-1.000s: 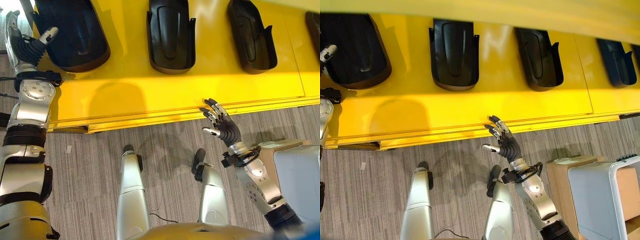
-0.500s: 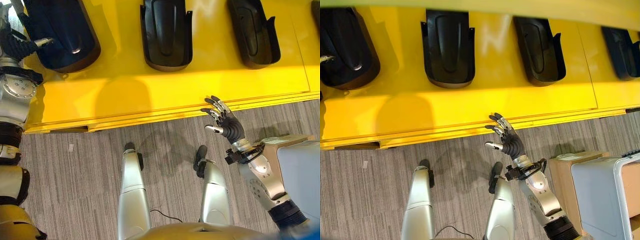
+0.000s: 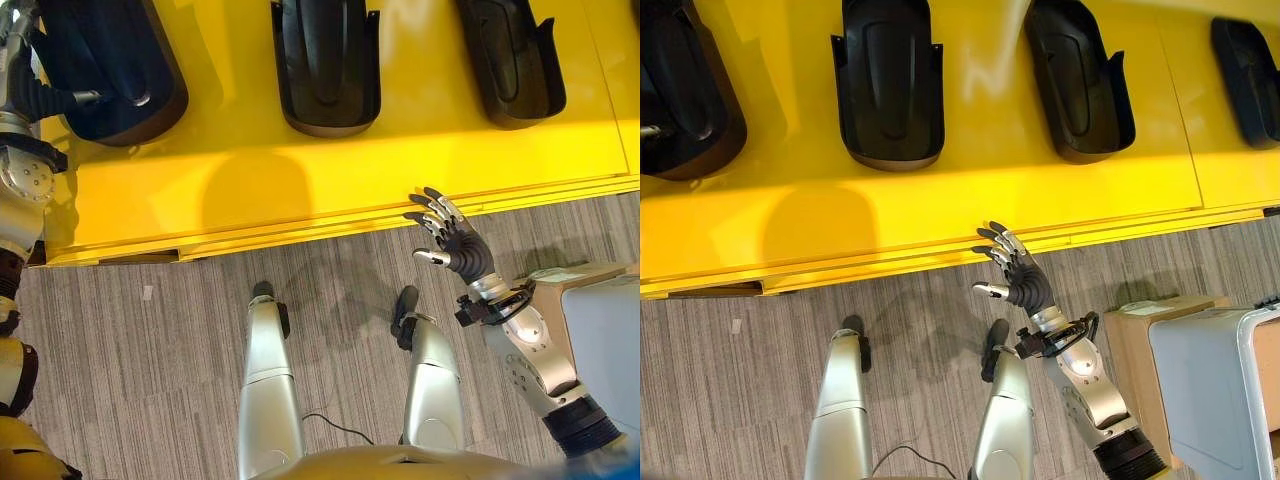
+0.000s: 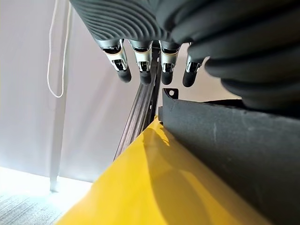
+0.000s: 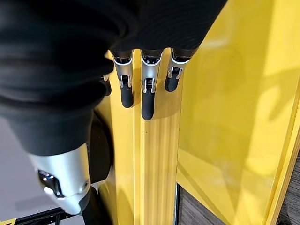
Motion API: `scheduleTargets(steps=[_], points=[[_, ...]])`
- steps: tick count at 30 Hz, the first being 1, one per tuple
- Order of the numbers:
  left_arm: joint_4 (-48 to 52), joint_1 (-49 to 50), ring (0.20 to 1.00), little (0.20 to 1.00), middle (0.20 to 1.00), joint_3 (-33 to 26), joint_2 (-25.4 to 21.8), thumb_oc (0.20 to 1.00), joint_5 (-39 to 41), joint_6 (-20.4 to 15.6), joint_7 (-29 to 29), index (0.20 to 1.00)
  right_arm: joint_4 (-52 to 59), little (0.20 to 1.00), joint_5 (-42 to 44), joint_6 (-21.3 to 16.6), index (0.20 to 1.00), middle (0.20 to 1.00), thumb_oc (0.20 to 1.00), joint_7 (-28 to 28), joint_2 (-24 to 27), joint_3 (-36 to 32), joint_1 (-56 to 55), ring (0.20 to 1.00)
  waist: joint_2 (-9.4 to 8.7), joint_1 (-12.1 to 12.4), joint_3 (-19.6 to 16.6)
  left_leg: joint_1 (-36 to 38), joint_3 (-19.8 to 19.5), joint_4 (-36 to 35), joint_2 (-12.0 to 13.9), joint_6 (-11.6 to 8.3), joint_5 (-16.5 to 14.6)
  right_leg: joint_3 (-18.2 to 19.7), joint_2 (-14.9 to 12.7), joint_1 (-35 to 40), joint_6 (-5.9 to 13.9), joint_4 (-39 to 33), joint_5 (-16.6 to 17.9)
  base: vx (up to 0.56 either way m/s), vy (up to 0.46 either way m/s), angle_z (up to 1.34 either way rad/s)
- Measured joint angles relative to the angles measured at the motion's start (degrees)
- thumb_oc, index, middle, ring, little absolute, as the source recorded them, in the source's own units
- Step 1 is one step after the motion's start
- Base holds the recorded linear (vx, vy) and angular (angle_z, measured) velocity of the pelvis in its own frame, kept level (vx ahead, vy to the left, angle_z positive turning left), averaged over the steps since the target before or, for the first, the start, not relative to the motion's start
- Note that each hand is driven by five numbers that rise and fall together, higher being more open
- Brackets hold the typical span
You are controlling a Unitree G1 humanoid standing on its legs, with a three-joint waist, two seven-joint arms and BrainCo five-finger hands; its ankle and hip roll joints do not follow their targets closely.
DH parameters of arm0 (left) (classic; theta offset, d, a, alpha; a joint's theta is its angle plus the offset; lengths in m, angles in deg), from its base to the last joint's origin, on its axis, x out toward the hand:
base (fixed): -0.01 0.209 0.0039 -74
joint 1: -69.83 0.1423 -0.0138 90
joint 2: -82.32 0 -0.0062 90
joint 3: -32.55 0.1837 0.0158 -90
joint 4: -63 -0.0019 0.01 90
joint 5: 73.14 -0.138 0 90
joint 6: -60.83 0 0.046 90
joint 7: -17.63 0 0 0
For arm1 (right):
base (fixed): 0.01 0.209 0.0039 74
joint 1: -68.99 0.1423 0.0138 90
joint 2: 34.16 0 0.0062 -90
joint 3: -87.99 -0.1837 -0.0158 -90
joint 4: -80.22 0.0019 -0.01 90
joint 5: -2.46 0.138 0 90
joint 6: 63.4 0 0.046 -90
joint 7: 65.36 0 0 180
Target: Move parts from the plastic box to the shelf.
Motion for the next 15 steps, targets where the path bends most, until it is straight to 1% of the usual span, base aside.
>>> scheduleTargets(steps=[4,7,11,15], points=[[1.5,0.0,1.000,1.000,1.000,0.3,-2.0,1.000,-5.3,-0.1,0.4,1.000,0.2,1.000,0.0,-0.1,1.000,1.000,1.000,0.0,0.1,-0.1,0.6,1.000,0.03,0.0,0.7,0.0,0.0,0.0,0.0,-0.03,0.0,0.2,0.0,-0.3,-0.15,0.4,-0.1,0.00,0.000,0.00],[2.6,0.0,1.000,1.000,1.000,1.6,-3.3,1.000,-7.0,-0.2,0.6,1.000,0.2,1.000,0.0,-0.1,1.000,1.000,1.000,0.0,0.1,-0.3,0.8,1.000,0.05,0.0,0.9,0.0,0.1,0.0,0.1,-0.04,0.0,0.3,0.0,-0.5,-0.12,0.6,-0.1,0.00,0.000,0.00],[5.8,-0.1,1.000,1.000,1.000,4.8,-6.3,1.000,-12.8,-0.2,1.5,1.000,0.3,1.000,0.0,-0.3,1.000,1.000,1.000,0.0,1.1,-0.3,0.9,1.000,0.08,0.3,1.0,0.0,0.3,0.0,0.0,-0.12,0.0,0.9,-0.1,-1.0,-0.05,1.0,-0.2,0.00,0.001,-0.01],[7.4,-0.1,1.000,1.000,1.000,5.5,-7.0,1.000,-17.2,-0.2,1.7,1.000,0.1,1.000,0.0,-0.2,1.000,1.000,1.000,0.0,2.4,-1.0,0.6,1.000,0.12,1.1,1.0,-0.1,0.4,0.0,0.1,-0.15,0.0,0.9,-0.1,-1.2,0.02,1.2,-0.3,0.00,0.000,0.00]])
